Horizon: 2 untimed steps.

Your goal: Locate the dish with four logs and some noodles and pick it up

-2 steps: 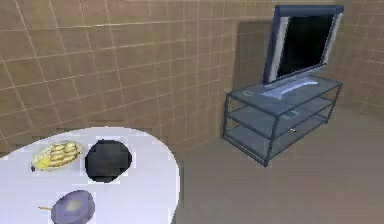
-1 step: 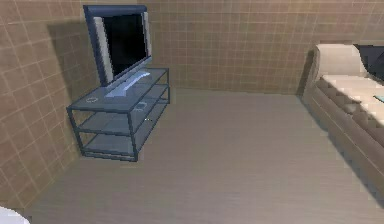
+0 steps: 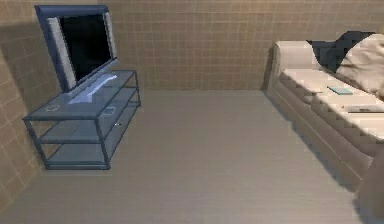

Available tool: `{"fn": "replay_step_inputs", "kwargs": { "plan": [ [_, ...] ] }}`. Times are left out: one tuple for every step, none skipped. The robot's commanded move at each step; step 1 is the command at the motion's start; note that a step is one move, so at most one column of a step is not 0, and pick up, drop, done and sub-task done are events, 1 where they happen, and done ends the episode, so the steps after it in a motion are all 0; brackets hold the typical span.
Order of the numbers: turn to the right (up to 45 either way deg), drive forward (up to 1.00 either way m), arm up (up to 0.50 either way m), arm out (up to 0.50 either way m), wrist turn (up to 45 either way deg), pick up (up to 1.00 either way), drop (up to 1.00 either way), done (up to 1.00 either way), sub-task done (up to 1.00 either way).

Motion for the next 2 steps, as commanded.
{"fn": "replay_step_inputs", "kwargs": {
  "plan": [
    [0.0, 0.25, 0.0, 0.0, 0.0, 0.0, 0.0, 0.0, 0.0],
    [-12.0, 0.0, 0.0, 0.0, 0.0, 0.0, 0.0, 0.0, 0.0]
  ]
}}
